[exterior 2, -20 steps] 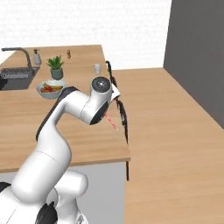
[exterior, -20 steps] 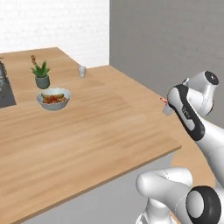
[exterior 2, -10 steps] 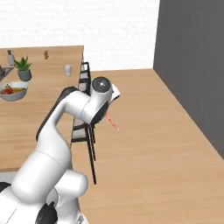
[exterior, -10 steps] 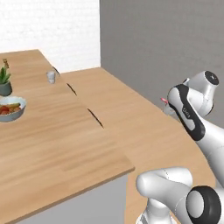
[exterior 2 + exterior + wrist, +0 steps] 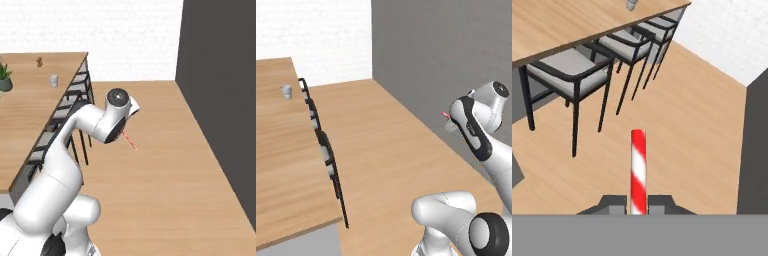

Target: Take a straw from the drawer in front and place it inside the glass cup on the dining counter.

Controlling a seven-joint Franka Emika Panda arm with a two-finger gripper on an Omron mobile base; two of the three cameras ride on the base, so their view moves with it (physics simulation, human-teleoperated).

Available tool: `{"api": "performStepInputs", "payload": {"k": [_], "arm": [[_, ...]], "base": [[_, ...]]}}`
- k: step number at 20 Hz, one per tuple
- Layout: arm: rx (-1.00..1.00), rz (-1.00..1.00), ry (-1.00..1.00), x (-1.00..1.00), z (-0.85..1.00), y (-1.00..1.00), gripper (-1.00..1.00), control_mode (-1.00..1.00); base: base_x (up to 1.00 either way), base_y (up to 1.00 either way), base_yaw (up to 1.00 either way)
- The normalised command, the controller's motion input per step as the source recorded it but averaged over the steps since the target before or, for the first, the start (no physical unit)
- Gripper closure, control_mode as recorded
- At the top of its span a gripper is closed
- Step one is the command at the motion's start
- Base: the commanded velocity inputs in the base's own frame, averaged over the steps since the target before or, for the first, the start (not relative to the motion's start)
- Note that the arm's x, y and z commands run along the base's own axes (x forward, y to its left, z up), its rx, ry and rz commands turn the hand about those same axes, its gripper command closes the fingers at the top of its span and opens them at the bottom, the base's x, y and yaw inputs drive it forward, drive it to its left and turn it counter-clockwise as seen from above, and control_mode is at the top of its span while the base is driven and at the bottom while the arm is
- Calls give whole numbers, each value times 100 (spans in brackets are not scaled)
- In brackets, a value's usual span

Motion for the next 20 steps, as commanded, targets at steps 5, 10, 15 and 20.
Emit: {"api": "performStepInputs", "payload": {"k": [5,10,15,20], "arm": [[0,0,0,0,0,0,100,100],[0,0,0,0,0,0,100,100],[0,0,0,0,0,0,100,100],[0,0,0,0,0,0,100,100]], "base": [[59,-85,35],[67,-73,41],[76,-64,45],[80,-54,51]]}}
